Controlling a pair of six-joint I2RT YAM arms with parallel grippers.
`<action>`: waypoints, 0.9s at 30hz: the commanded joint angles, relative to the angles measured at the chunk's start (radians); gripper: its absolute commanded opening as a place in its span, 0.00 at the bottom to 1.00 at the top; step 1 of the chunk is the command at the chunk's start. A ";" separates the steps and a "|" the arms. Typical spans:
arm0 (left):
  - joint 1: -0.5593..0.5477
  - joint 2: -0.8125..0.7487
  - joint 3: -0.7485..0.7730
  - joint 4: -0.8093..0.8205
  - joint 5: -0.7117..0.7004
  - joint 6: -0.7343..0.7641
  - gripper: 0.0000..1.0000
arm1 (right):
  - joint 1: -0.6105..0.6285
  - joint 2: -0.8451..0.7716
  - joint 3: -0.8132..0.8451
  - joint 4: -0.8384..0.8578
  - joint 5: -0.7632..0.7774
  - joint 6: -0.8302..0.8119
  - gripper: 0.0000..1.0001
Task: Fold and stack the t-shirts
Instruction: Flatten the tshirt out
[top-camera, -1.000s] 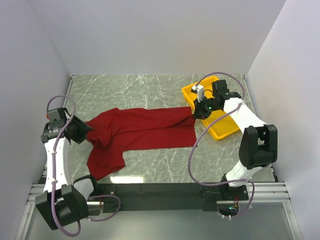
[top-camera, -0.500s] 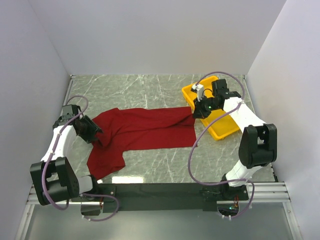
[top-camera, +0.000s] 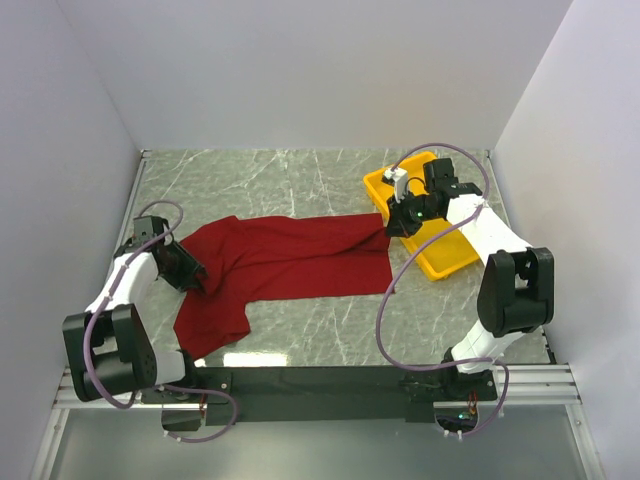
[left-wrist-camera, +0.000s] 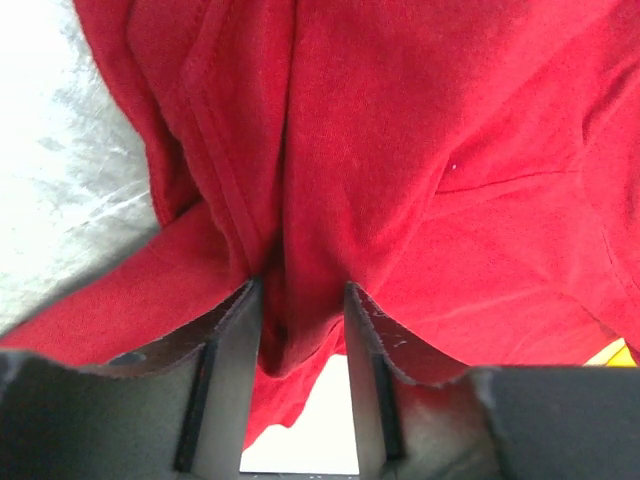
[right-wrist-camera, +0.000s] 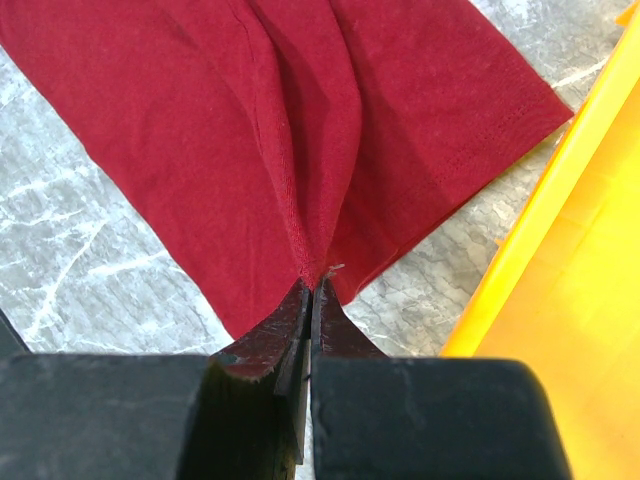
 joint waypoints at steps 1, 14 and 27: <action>-0.007 0.015 -0.003 0.077 0.018 -0.028 0.39 | 0.000 0.002 0.032 0.012 -0.013 0.000 0.00; 0.017 -0.031 0.208 0.028 -0.014 0.041 0.01 | 0.000 0.005 0.084 0.009 0.024 0.001 0.00; 0.161 0.006 0.692 0.420 -0.018 0.115 0.01 | -0.020 0.141 0.718 0.072 0.048 0.157 0.00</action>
